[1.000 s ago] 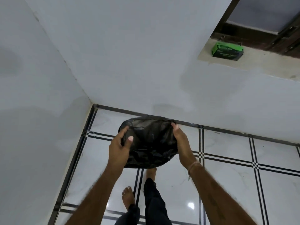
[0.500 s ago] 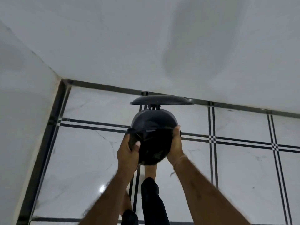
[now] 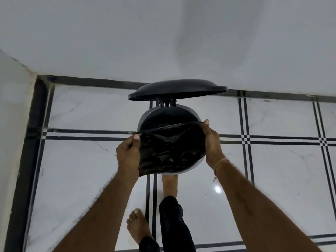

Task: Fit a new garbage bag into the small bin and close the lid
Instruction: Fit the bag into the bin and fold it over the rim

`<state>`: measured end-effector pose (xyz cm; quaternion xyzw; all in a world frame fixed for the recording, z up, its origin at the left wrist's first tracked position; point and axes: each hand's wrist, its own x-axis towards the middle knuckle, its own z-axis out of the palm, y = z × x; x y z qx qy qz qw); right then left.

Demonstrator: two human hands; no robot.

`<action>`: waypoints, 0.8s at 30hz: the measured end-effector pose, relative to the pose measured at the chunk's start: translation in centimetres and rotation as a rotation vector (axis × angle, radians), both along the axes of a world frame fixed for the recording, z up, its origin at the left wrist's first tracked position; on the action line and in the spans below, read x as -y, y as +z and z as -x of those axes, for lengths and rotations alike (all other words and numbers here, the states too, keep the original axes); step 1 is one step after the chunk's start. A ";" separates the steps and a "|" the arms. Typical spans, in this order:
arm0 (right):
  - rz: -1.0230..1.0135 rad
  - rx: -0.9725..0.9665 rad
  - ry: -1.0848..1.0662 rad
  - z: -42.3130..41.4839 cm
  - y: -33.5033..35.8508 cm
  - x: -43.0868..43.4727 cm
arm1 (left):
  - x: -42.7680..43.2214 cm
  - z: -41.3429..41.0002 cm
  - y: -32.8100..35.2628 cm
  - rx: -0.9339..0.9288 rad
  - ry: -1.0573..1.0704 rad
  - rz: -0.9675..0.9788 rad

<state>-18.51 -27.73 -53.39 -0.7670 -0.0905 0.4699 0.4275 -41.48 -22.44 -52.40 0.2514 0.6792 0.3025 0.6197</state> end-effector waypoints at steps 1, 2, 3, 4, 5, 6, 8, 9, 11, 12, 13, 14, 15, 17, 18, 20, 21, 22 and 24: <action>-0.005 0.014 0.005 -0.4 -0.2 0.2 | -0.4 -0.1 -0.2 0.021 0.063 0.019; -0.014 0.026 0.022 -0.6 -0.2 0.2 | -0.9 -0.2 -0.4 0.048 0.115 0.041; -0.024 0.036 0.044 -0.7 -0.2 0.0 | -1.4 -0.4 -0.5 0.063 0.152 0.060; -0.037 0.043 0.056 -0.9 -0.5 -0.3 | -2.1 -0.7 -0.9 0.061 0.168 0.072; -0.049 0.050 0.065 -1.1 -0.8 -0.5 | -2.7 -0.9 -1.2 0.058 0.173 0.075; -0.056 0.060 0.069 -1.2 -1.1 -0.8 | -3.3 -1.1 -1.8 0.054 0.164 0.068; -0.072 0.098 0.083 -1.7 -1.6 -1.4 | -4.3 -1.2 -2.7 0.047 0.095 0.033; -0.082 0.119 0.099 -2.1 -1.9 -1.7 | -4.8 -1.1 -3.1 0.059 0.039 0.005; -0.086 0.148 0.134 -2.9 -2.4 -2.4 | -5.8 -0.8 -4.0 0.101 -0.056 -0.046; -0.076 0.156 0.151 -3.2 -2.6 -2.8 | -6.4 -0.6 -4.5 0.109 -0.099 -0.068; -0.064 0.162 0.171 -3.5 -2.6 -3.2 | -6.9 -0.4 -4.8 0.103 -0.141 -0.091; -0.052 0.168 0.196 -3.9 -2.7 -3.7 | -7.5 -0.4 -5.3 0.083 -0.181 -0.117; -0.037 0.177 0.220 -4.3 -3.0 -4.3 | -8.0 -0.6 -5.7 0.056 -0.215 -0.149; 0.009 0.187 0.249 -5.1 -3.2 -5.9 | -9.3 -1.1 -6.3 -0.007 -0.261 -0.204; 0.043 0.181 0.257 -5.5 -3.5 -6.7 | -9.9 -1.4 -6.8 -0.037 -0.279 -0.206; 0.103 0.126 0.255 -6.2 -4.0 -8.2 | -11.2 -1.8 -7.8 -0.122 -0.315 -0.132; 0.130 0.084 0.245 -6.5 -4.4 -8.5 | -11.7 -1.9 -8.4 -0.181 -0.323 -0.063; 0.151 0.052 0.236 -6.8 -4.8 -8.6 | -11.9 -1.9 -8.8 -0.244 -0.342 0.003; 0.180 0.029 0.240 -7.1 -5.7 -7.7 | -11.8 -1.6 -9.3 -0.349 -0.413 0.092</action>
